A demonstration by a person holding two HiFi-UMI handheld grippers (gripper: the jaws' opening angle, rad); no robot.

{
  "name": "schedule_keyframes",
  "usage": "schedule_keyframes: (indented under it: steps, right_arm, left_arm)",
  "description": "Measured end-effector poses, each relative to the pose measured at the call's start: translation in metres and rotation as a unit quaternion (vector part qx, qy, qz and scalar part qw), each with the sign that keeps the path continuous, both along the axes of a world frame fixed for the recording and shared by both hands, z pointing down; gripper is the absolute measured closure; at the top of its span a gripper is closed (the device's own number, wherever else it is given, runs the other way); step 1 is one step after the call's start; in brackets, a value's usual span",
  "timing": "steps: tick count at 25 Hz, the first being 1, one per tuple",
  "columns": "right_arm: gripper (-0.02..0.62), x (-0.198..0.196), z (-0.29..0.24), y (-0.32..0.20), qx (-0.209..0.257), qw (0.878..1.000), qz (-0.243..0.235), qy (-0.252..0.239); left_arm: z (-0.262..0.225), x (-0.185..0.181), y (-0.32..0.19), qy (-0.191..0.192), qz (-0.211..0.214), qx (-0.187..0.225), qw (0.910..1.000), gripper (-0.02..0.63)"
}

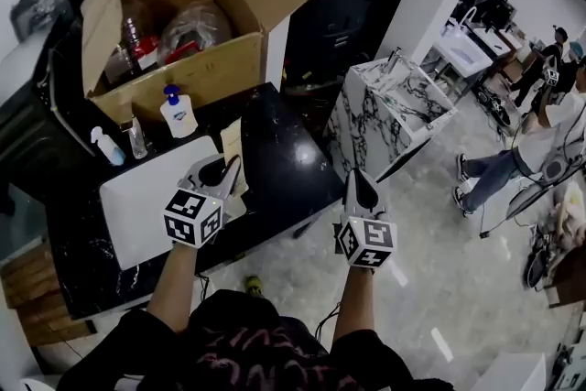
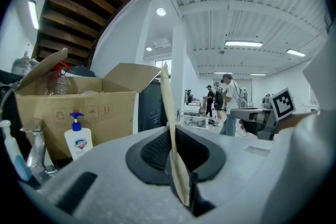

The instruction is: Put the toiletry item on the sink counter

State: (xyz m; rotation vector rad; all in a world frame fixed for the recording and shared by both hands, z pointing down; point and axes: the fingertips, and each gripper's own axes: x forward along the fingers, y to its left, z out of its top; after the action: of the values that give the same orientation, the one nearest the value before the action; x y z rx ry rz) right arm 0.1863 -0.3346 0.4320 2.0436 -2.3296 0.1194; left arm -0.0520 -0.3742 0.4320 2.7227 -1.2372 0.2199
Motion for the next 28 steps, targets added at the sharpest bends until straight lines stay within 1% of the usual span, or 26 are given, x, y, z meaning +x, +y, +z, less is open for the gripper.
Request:
schedule_keyframes:
  steps: [6,13,18,23,28]
  right_arm:
    - [0.591,-0.004,0.011,-0.025,-0.017,1.000,0.000,0.006]
    - [0.591,-0.004,0.008,-0.039,-0.018,1.000,0.001,0.007]
    - [0.591,0.003,0.013,-0.051,-0.024,1.000,-0.003,0.001]
    - [0.591,0.016,0.016,-0.069,-0.024,1.000,-0.012,-0.007]
    - [0.591,0.021,0.019,-0.090,-0.024,0.999,-0.028,-0.010]
  left_arm:
    - [0.011,-0.008,-0.028,0.021,-0.006,-0.018,0.9996,0.578]
    - [0.009,-0.004,-0.044,0.034,0.000,-0.022,0.9992,0.578]
    - [0.011,0.004,-0.055,0.034,-0.001,-0.028,0.9990,0.578]
    - [0.013,0.019,-0.067,0.033,-0.006,-0.034,0.9989,0.577]
    - [0.019,0.030,-0.080,0.038,-0.012,-0.045,0.9982,0.577]
